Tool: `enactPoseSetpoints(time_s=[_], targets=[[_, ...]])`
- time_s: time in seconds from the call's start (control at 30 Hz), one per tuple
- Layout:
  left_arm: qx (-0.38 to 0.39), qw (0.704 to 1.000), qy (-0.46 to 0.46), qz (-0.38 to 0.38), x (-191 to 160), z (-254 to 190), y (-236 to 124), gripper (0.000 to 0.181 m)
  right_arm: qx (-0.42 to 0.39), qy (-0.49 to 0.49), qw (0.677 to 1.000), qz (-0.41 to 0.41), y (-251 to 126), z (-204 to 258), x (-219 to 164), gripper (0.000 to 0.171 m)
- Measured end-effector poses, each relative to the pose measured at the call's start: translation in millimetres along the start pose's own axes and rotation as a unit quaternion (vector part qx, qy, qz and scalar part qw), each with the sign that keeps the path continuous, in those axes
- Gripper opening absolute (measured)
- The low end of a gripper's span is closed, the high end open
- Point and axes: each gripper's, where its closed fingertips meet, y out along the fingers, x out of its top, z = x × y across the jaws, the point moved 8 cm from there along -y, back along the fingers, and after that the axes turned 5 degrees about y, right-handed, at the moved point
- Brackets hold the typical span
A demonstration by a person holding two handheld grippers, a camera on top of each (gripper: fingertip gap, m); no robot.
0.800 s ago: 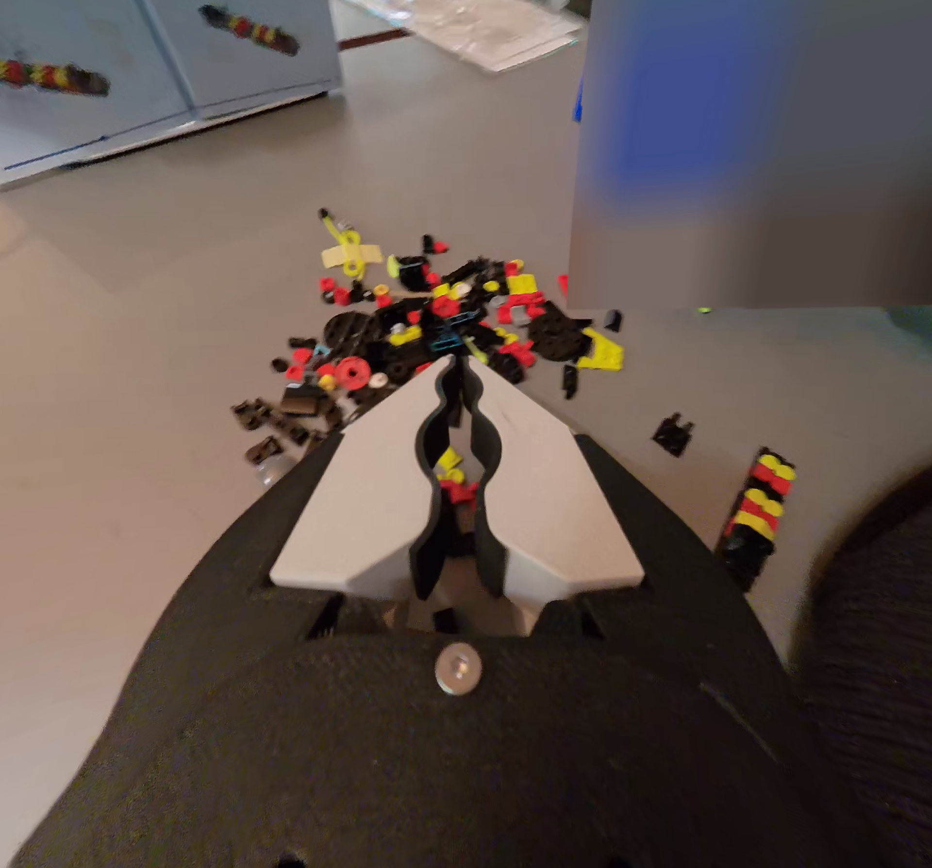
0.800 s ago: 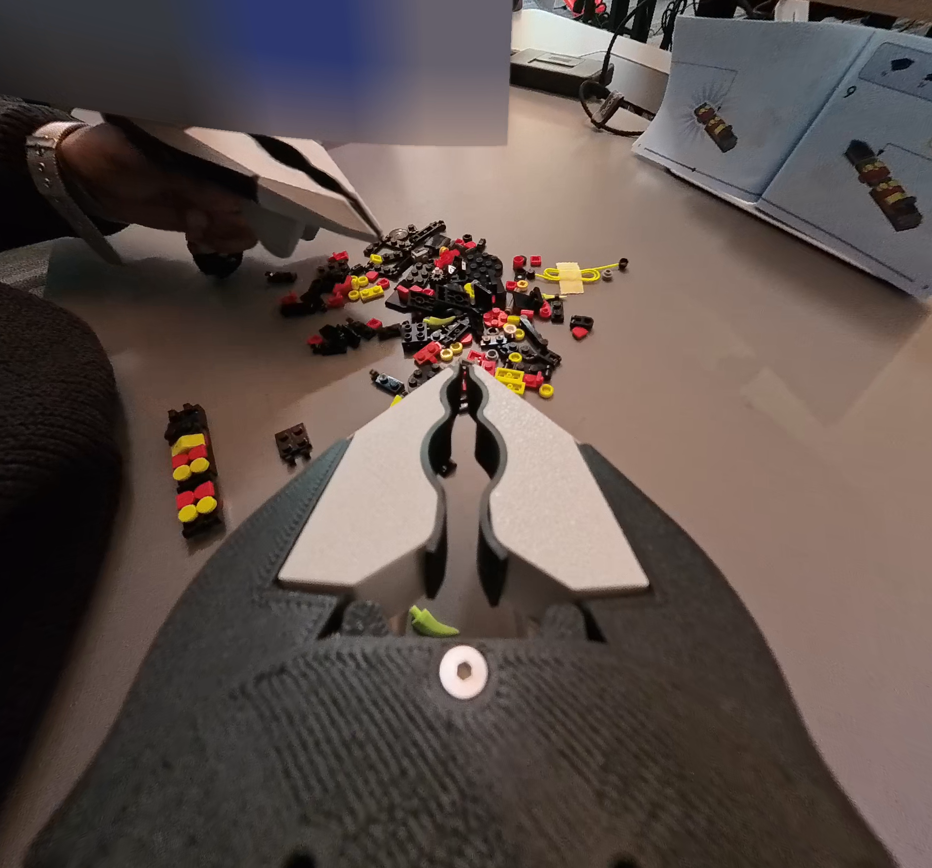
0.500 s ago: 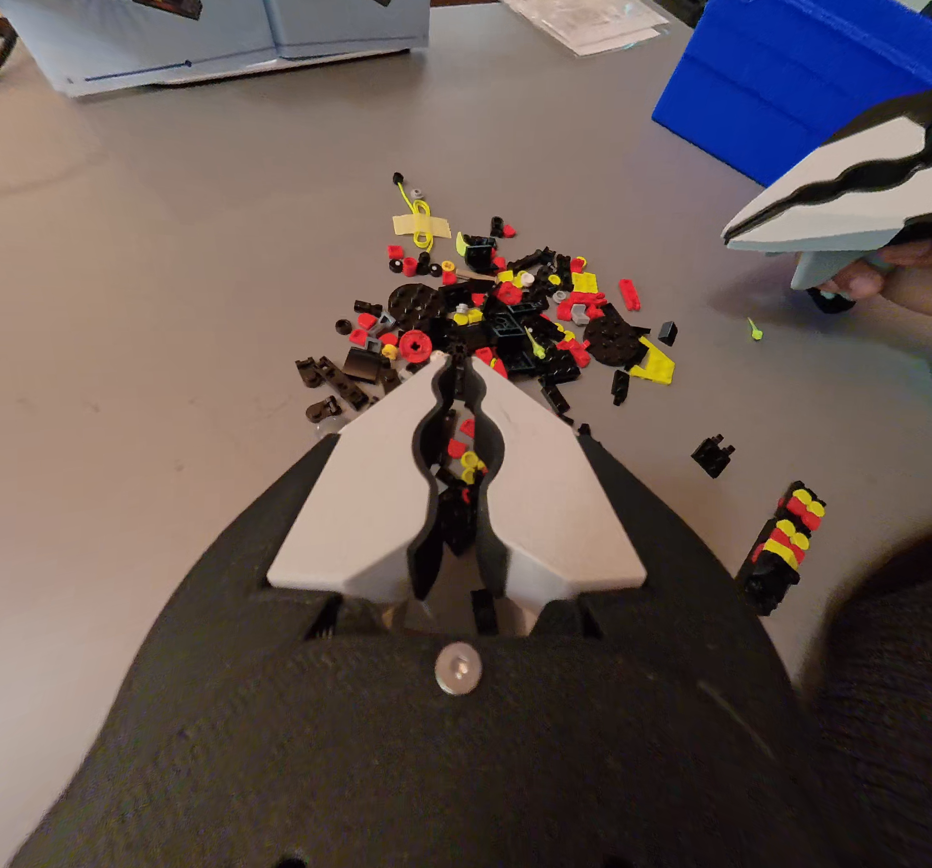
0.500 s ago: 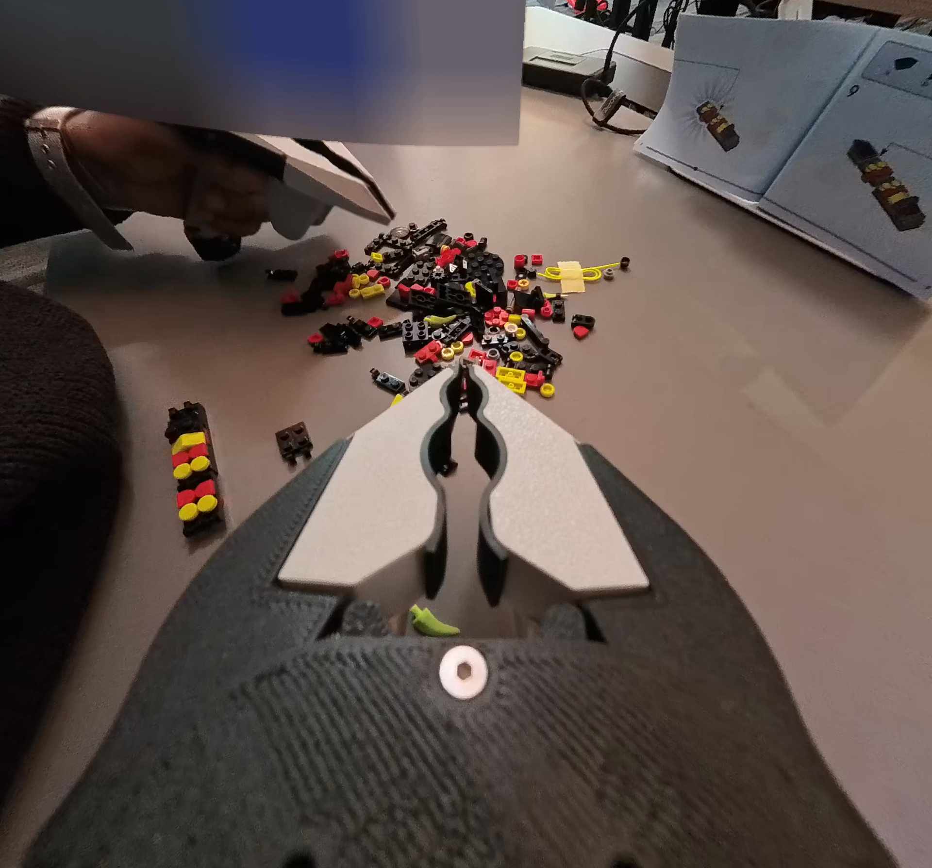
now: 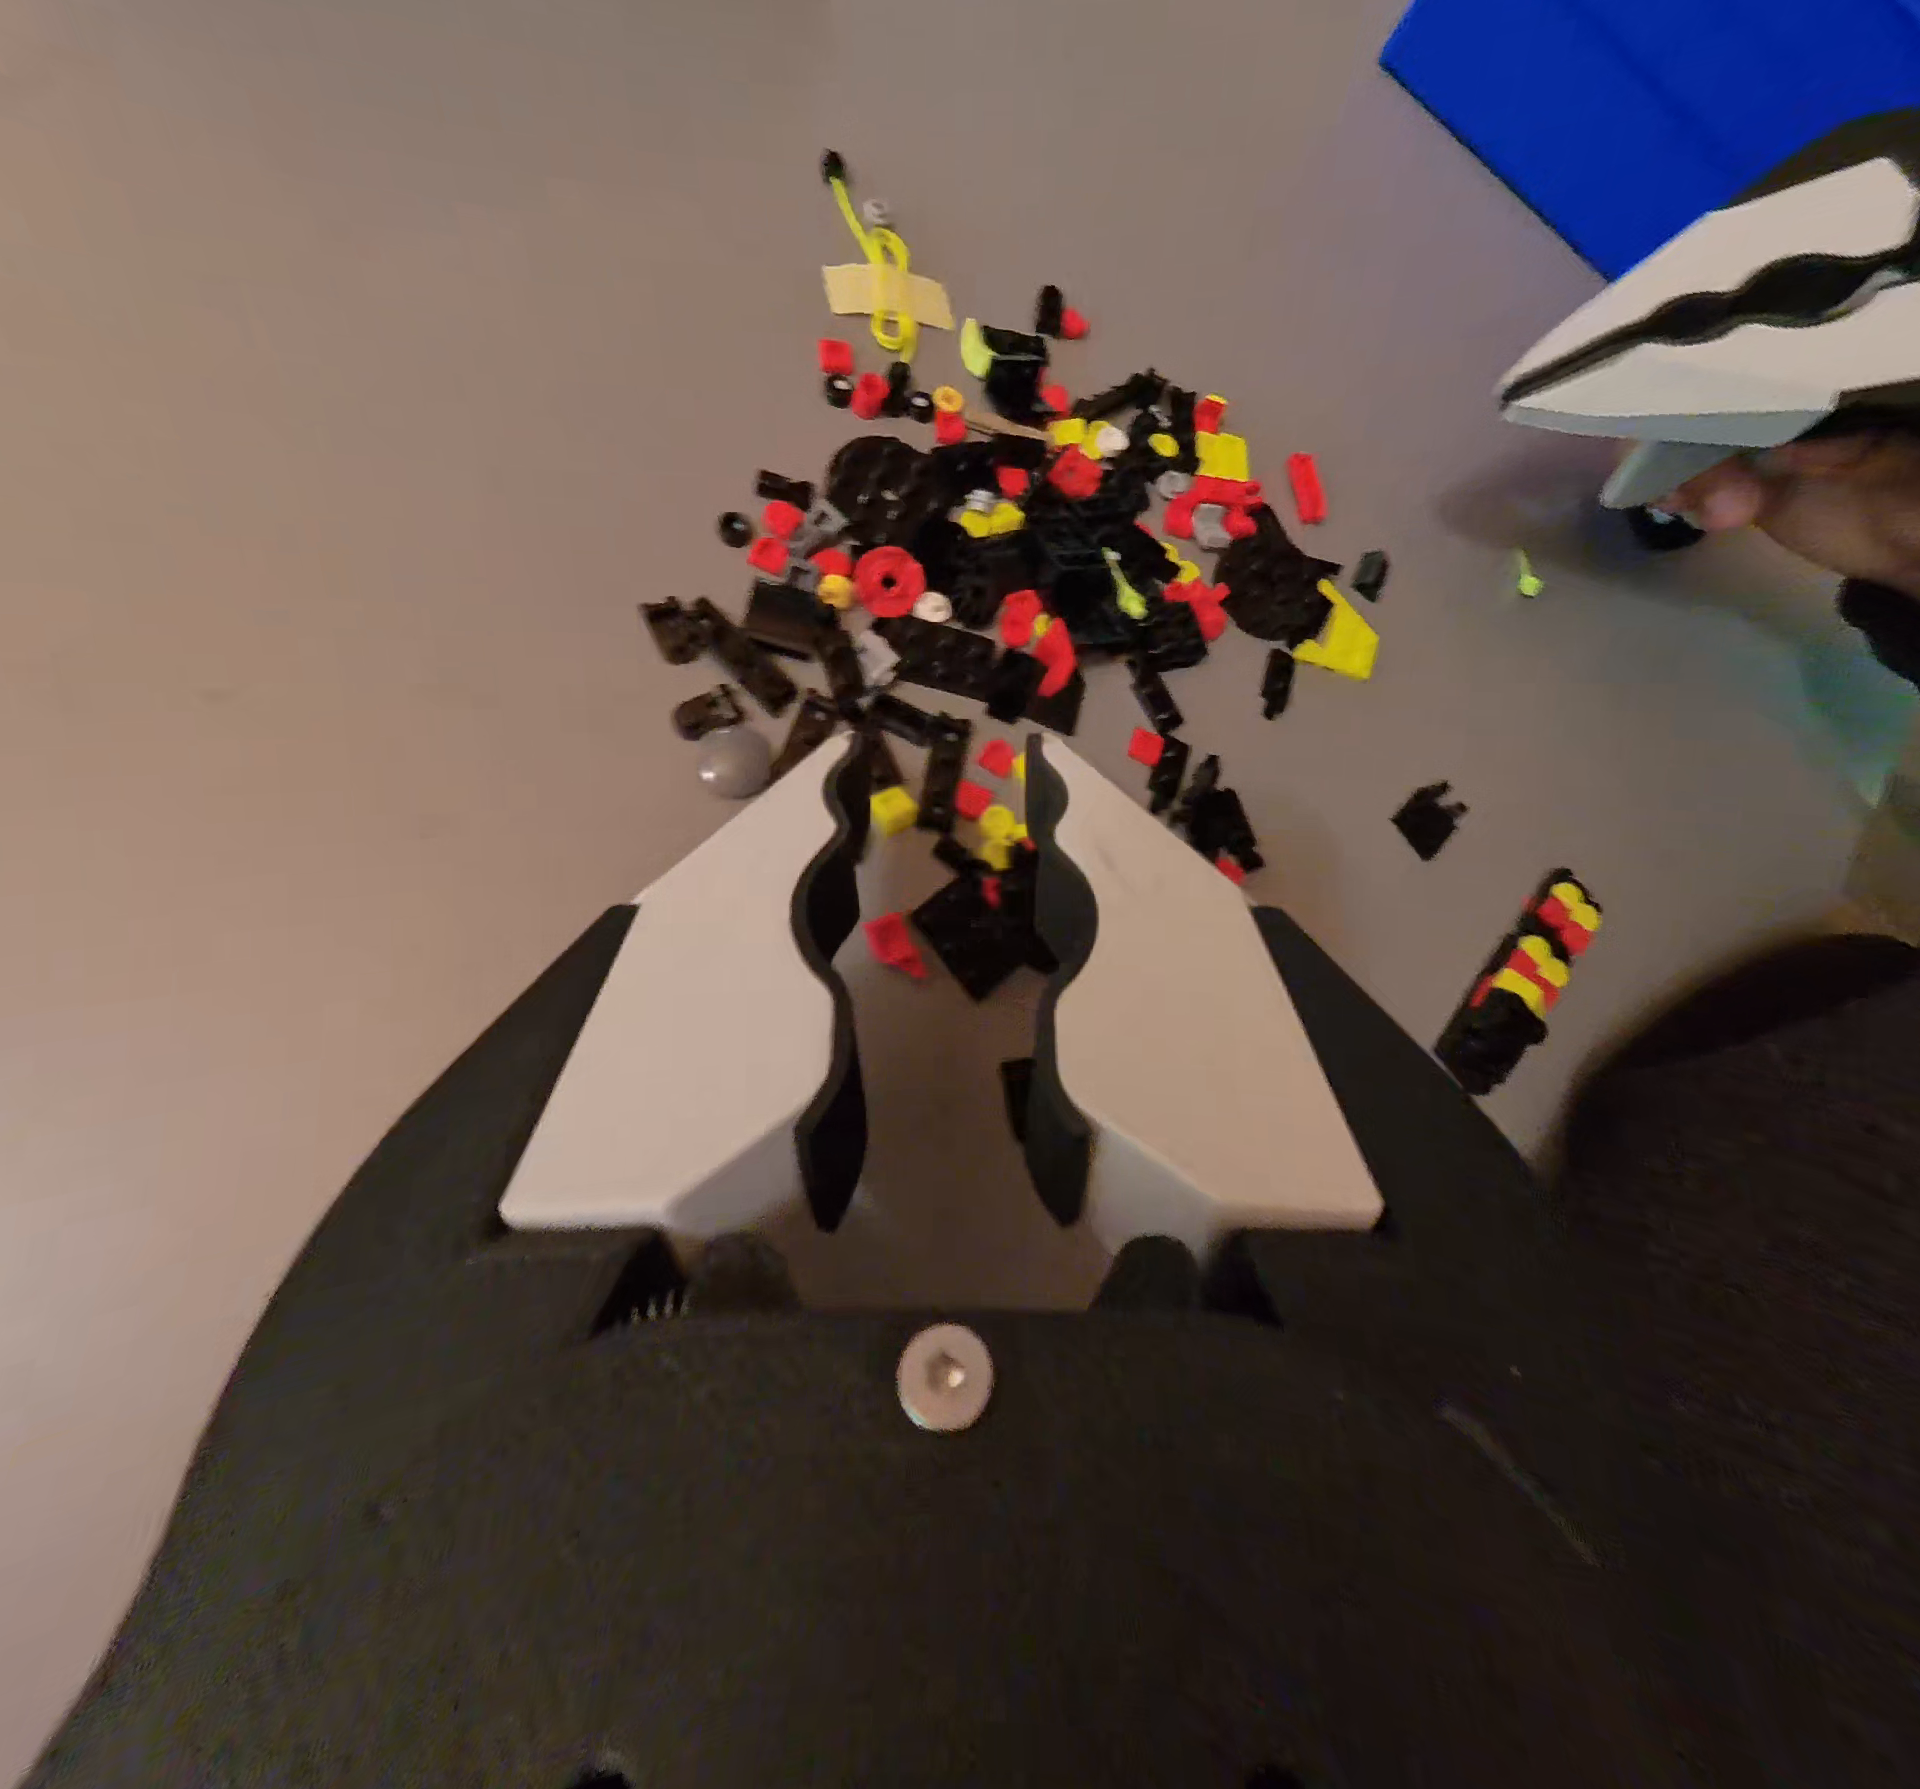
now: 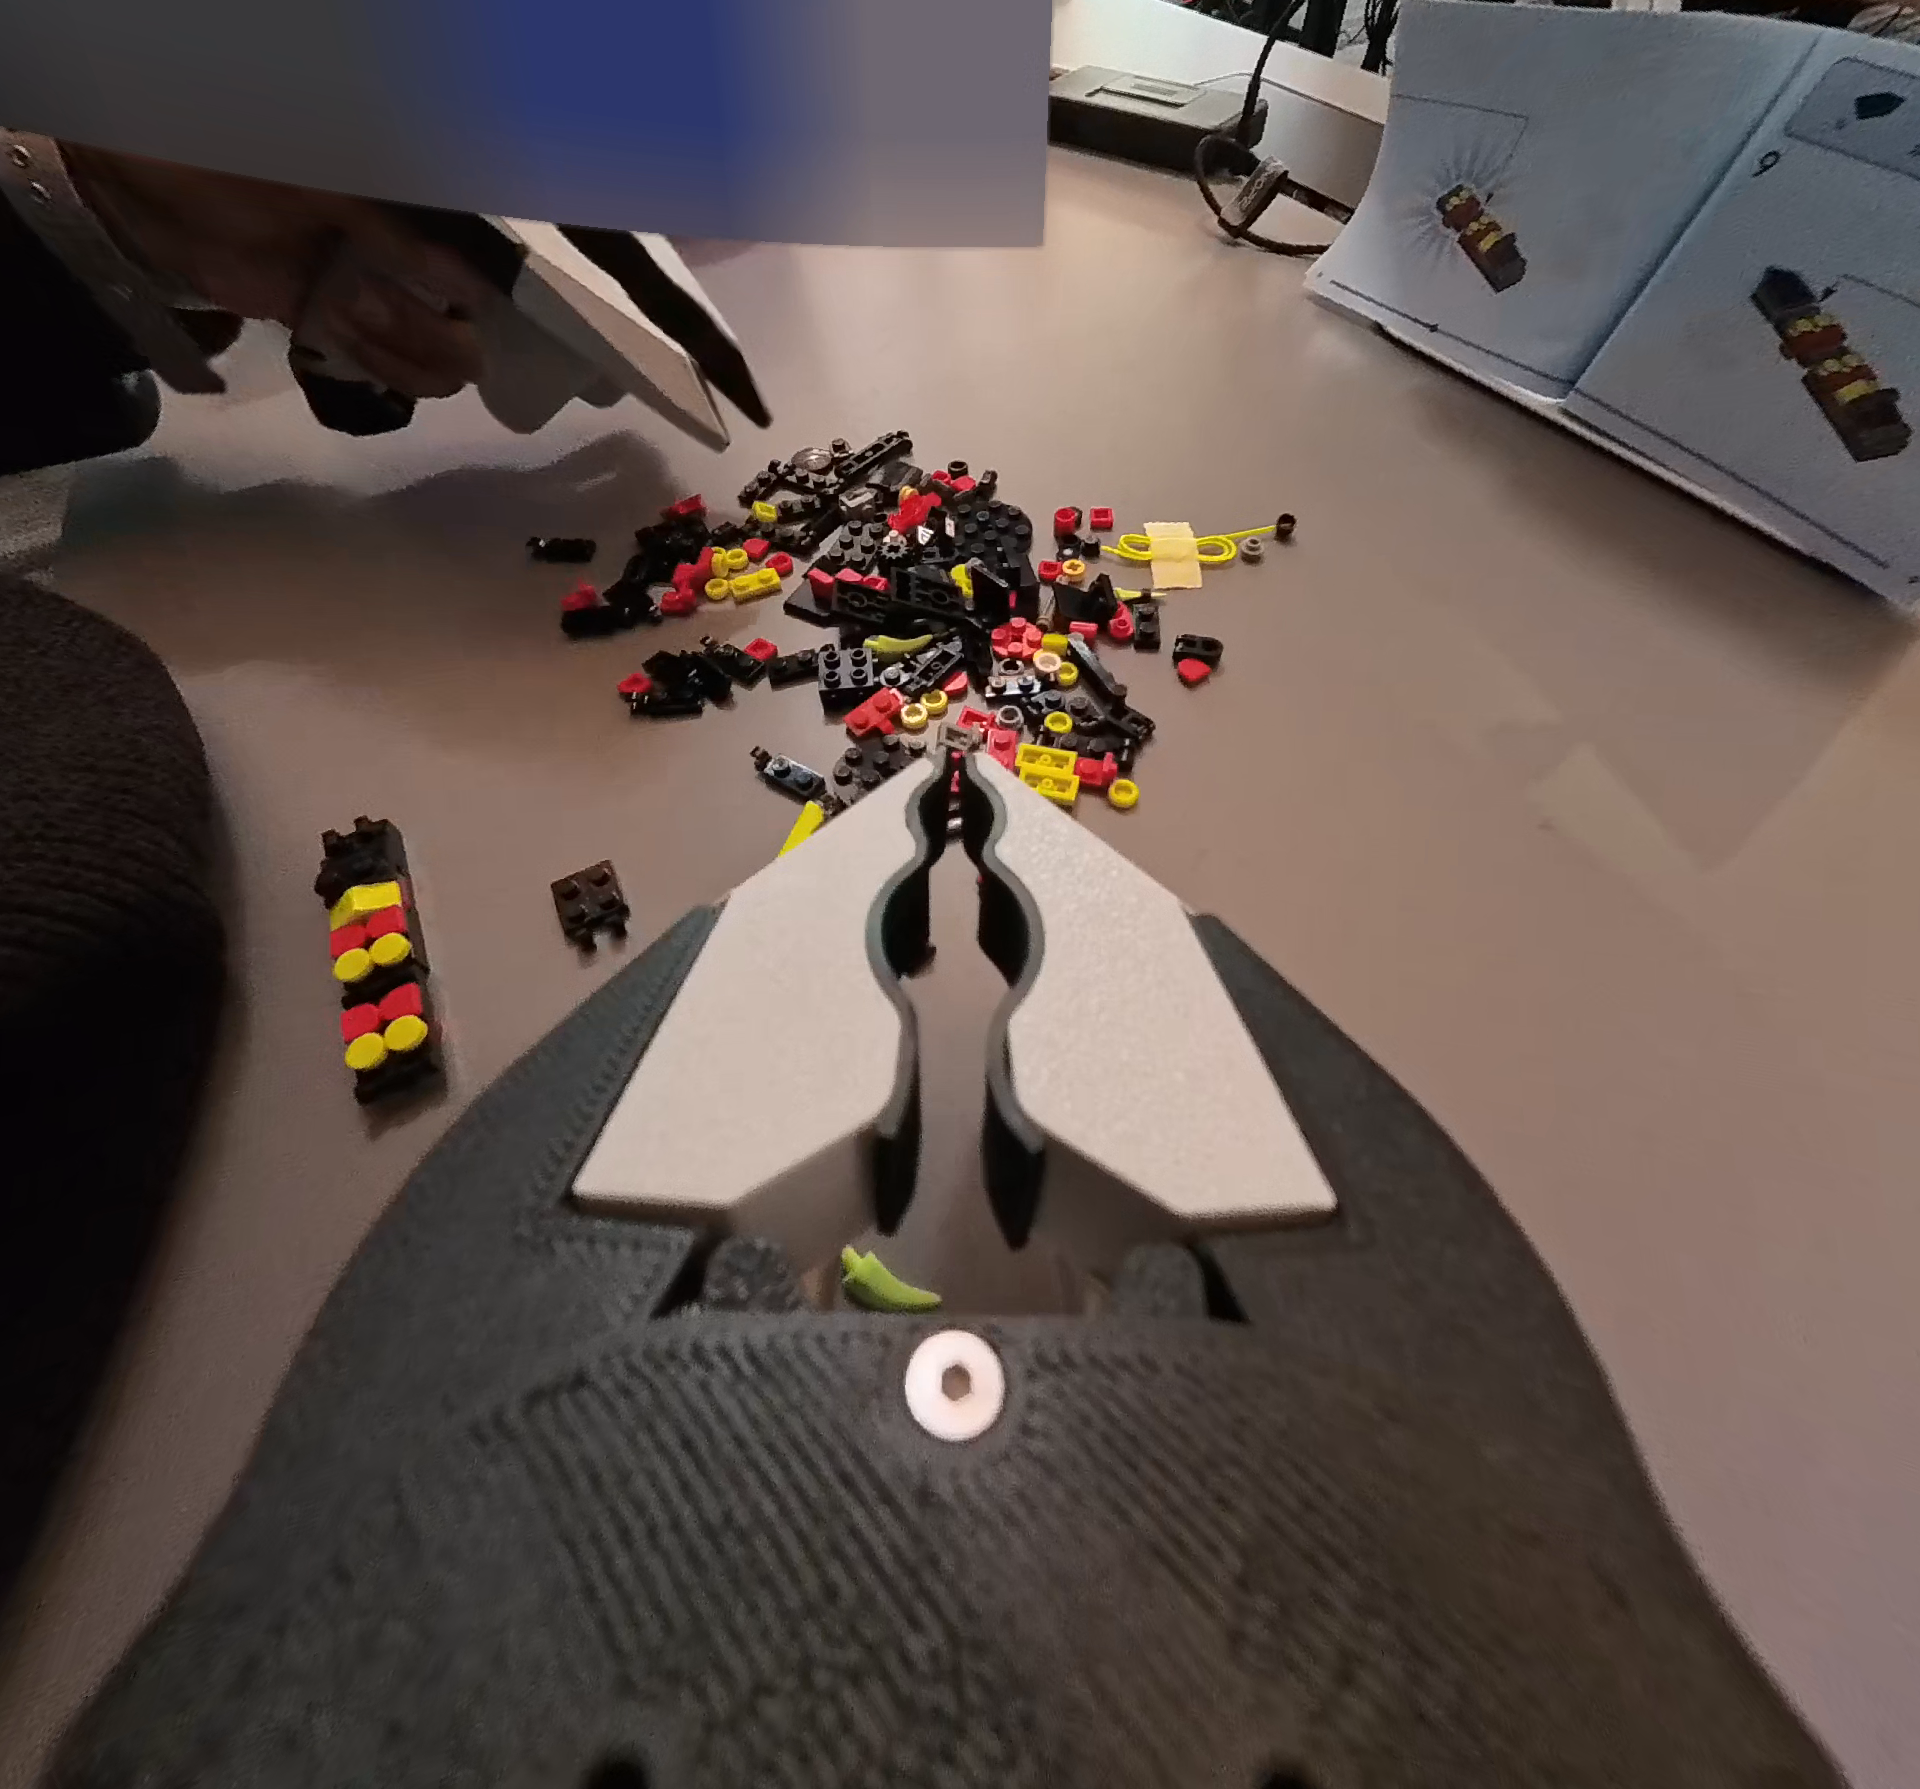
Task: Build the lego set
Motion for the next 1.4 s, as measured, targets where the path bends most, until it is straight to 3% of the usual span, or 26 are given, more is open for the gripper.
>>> enactPoseSetpoints(time_s=[0.17,0.37,0.5,0.67,1.0,1.13,1.27,1.4], targets=[[0.011,0.999,0.04,0.023,-3.9,-5.5,4.5,0.03,0.002,-0.002,1.0,0.002,0.2,0.7,-0.2,0.0],[0.008,1.0,-0.008,-0.014,0.0,6.5,-0.7,0.026,0.004,-0.005,1.0,0.001,-0.5,1.9,0.4,0.0],[0.02,1.0,0.021,-0.003,-4.9,5.8,5.5,0.025,0.006,-0.012,1.0,0.001,-0.9,4.2,1.6,0.0],[-0.071,0.997,0.014,-0.003,-4.5,-14.5,6.4,0.027,0.013,-0.039,0.999,-0.009,-2.5,14.8,7.6,0.0],[-0.049,0.992,0.113,0.019,-12.5,-41.2,16.5,0.026,0.035,-0.127,0.991,-0.02,-4.5,54.4,21.5,0.0],[-0.015,0.995,0.103,0.006,-8.9,-42.6,20.7,0.027,-0.008,-0.177,0.983,-0.055,-19.3,61.1,38.4,0.0],[0.027,0.993,0.118,0.005,-3.8,-39.9,28.3,0.027,-0.022,-0.156,0.98,-0.124,-37.0,67.9,58.8,0.0],[0.032,0.992,0.119,0.018,0.0,-42.2,37.4,0.029,-0.018,-0.135,0.982,-0.132,-44.1,77.3,67.9,0.001]])
